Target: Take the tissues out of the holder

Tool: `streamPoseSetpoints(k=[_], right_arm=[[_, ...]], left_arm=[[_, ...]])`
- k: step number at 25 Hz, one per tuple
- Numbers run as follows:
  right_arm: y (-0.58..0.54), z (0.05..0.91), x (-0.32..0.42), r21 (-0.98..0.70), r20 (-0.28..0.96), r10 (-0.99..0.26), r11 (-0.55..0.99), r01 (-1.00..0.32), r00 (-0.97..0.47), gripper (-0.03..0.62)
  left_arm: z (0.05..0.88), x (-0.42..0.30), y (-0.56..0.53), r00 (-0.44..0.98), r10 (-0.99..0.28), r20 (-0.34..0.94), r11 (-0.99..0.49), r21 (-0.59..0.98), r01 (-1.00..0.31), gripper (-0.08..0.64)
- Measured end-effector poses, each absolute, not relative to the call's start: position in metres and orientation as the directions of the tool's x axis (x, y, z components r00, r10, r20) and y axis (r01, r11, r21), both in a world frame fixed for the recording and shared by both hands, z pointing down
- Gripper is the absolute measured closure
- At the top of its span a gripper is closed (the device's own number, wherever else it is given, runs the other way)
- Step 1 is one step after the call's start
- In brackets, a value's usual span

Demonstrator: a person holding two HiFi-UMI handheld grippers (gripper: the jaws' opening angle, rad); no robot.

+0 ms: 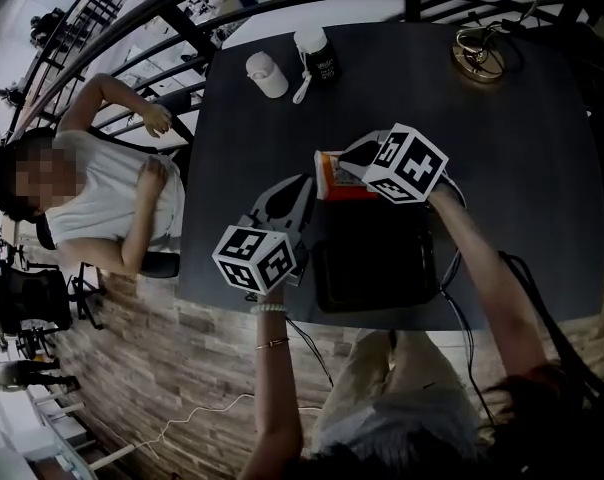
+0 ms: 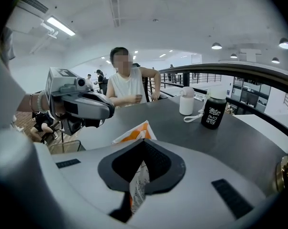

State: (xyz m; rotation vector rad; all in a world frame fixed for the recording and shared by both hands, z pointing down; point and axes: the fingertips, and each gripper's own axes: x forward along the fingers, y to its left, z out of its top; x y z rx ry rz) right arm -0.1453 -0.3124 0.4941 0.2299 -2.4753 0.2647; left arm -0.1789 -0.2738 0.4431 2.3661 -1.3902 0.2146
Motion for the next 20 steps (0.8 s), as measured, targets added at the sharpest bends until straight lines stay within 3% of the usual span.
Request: streamPoseSetpoints(k=[20], right_arm=[[-0.311,0.53,-0.171,-0.009,0.741,-0.119,0.982,-0.187,-0.66,0.58]], left_arm=[[0.46,-0.189,-0.273,0.484,-0.802,0.35,-0.405,0.276,-0.871,0.552]])
